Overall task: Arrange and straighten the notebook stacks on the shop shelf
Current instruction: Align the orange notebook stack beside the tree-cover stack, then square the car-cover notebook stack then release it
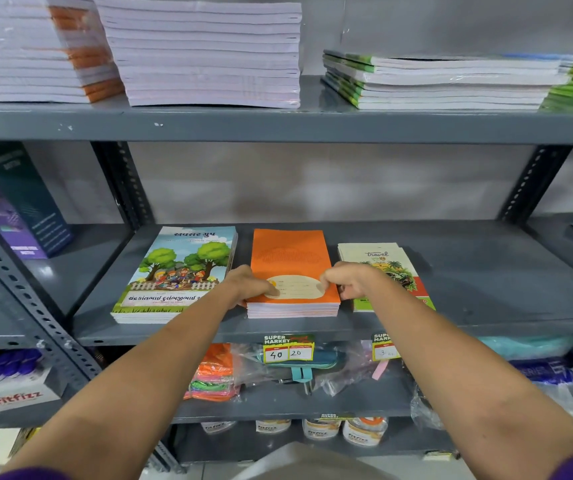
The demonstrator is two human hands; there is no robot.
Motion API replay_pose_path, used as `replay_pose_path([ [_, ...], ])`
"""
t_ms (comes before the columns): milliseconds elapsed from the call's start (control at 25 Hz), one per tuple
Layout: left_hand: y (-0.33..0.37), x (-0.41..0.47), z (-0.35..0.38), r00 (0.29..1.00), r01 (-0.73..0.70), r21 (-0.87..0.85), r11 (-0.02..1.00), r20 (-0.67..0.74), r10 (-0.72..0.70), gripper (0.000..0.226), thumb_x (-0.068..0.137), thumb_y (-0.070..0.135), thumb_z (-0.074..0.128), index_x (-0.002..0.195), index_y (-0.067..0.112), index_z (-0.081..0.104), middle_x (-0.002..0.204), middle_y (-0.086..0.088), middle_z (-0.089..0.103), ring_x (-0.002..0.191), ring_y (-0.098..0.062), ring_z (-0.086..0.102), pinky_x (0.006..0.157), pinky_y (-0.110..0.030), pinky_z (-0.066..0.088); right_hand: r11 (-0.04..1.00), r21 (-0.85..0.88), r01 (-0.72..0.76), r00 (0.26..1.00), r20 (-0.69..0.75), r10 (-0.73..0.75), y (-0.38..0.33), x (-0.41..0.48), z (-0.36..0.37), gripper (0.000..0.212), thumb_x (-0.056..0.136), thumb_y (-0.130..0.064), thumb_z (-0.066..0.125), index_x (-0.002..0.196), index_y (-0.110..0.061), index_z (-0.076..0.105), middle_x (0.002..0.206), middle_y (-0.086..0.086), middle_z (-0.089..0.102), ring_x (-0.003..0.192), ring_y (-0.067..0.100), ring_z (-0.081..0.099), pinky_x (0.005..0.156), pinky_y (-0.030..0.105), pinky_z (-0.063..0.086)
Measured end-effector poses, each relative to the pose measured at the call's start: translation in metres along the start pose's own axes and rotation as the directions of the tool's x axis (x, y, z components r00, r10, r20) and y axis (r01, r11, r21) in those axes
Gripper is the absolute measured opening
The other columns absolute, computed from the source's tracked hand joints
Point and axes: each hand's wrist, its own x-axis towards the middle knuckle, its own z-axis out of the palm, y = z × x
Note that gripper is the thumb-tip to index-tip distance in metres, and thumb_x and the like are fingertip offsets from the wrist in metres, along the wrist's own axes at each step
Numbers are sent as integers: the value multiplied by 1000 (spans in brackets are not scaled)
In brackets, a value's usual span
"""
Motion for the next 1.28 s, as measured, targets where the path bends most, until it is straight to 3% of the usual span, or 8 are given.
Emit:
replay_pose_path([
  [280,7,1,-6,998,23,178,984,57,-34,32,78,24,76,99,12,56,97,-2,59,93,-20,57,76,-31,49,998,-67,1,993,-120,-9,-11,-14,-1,42,93,1,50,133,-3,42,144,16,45,129,29,47,107,38,42],
  [440,34,-10,-1,970,-112,572,813,-113,213,32,79,18,67,104,2,54,90,-4,59,83,-21,59,63,-29,48,994,-102,36,942,-330,-68,-20,-30,-36,56,93,-6,57,142,-2,31,144,19,42,121,31,56,92,34,51],
  [520,49,-16,12,947,-178,645,743,-93,307,16,80,11,62,93,3,61,86,-6,62,76,-22,60,58,-29,47,989,-146,-26,899,-436,-41,-12,-35,-60,48,91,-6,59,134,3,38,119,22,61,106,33,66,89,37,55],
  [600,66,-18,29,931,-237,647,725,-61,359,8,81,12,60,88,6,61,93,-9,65,77,-25,60,58,-30,47,953,-268,-144,848,-529,-20,3,-40,-84,39,88,-11,62,122,4,48,96,17,68,95,30,71,88,38,56],
  [760,93,-11,74,961,-237,498,834,-7,277,21,82,9,56,99,6,69,97,-10,68,87,-27,65,71,-33,57,851,-446,-276,794,-605,-60,34,-44,-114,34,82,-24,68,108,-3,59,113,14,65,97,29,67,86,39,57],
  [880,112,-4,104,971,-207,464,861,-8,238,17,83,11,53,82,5,68,76,-7,64,62,-21,60,50,-27,48,846,-428,-317,845,-533,47,57,-35,-128,40,86,-33,65,110,-3,54,113,17,61,91,28,66,79,38,59],
  [1080,137,7,133,991,-99,395,913,-44,127,21,84,14,50,64,10,55,53,-5,60,47,-14,55,42,-21,39,944,-256,-209,879,-473,67,79,-16,-140,30,90,-25,63,106,1,57,101,16,70,83,27,71,75,41,60],
  [1280,142,18,145,995,-40,259,965,-79,62,18,87,16,49,77,8,61,55,-4,60,50,-15,55,44,-21,42,867,-468,-173,879,-470,-78,84,-6,-143,28,93,-23,57,106,1,59,111,17,64,86,30,67,73,35,59],
])
